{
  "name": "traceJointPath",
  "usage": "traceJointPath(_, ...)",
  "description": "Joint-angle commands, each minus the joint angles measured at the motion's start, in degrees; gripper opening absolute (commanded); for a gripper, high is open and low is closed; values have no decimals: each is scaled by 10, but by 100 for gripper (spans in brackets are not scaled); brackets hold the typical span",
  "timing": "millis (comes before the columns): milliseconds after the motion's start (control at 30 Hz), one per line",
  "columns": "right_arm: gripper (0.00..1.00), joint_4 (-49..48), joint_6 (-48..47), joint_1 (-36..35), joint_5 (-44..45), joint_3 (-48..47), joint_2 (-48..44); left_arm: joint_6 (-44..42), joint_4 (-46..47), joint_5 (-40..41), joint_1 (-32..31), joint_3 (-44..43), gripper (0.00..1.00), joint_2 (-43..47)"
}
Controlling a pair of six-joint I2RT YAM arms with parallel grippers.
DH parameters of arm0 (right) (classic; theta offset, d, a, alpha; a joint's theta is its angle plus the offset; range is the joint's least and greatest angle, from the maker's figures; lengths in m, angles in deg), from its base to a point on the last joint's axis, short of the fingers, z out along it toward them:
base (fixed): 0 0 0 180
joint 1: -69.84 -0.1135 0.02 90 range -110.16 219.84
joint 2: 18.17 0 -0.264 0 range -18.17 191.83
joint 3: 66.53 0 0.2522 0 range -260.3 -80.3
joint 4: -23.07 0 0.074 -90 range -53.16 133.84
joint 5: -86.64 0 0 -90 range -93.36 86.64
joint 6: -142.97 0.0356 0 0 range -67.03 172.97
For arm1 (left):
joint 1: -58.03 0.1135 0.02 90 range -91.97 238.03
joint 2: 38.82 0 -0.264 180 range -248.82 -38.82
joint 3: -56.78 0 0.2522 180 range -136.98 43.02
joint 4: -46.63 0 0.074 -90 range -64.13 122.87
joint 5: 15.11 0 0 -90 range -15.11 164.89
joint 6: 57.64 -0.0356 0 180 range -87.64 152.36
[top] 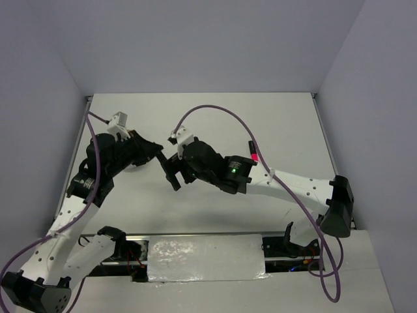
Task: Sort the stationery into containers
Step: Place the stationery in the storage box.
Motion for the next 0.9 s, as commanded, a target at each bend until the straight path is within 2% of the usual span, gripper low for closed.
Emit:
traceJointPath(0, 100, -10, 8, 6, 63, 33, -55, -111, -99, 244, 0, -71, 0, -6)
traceJointPath(33, 100, -9, 19, 14, 74, 58, -85, -129, -113, 304, 1, -84, 0, -18)
traceJointPath(67, 100, -11, 24, 20, 80, 71, -101, -132, -137, 409, 1, -92, 0, -28)
traceJointPath(167, 100, -15, 28, 34, 84, 119, -158, -131, -152, 549, 2, -119, 0, -75)
traceJointPath(267, 100, -8, 32, 46, 88, 156, -201, -116, -146, 626, 5, -123, 0, -121)
traceJointPath(300, 100, -6, 32, 48, 92, 172, -211, -98, -149, 676, 6, -127, 0, -143)
traceJointPath(467, 100, 12, 30, 58, 99, 218, -279, -42, -126, 724, 39, -110, 0, -177)
traceJointPath(500, 100, 15, 31, 59, 101, 231, -289, -10, -127, 741, 43, -105, 0, -179)
traceJointPath(767, 100, 27, 26, 68, 107, 267, -368, 8, -35, 747, 68, -45, 0, -178)
traceJointPath(867, 100, 24, 25, 71, 106, 274, -375, 14, -11, 745, 74, -31, 5, -178)
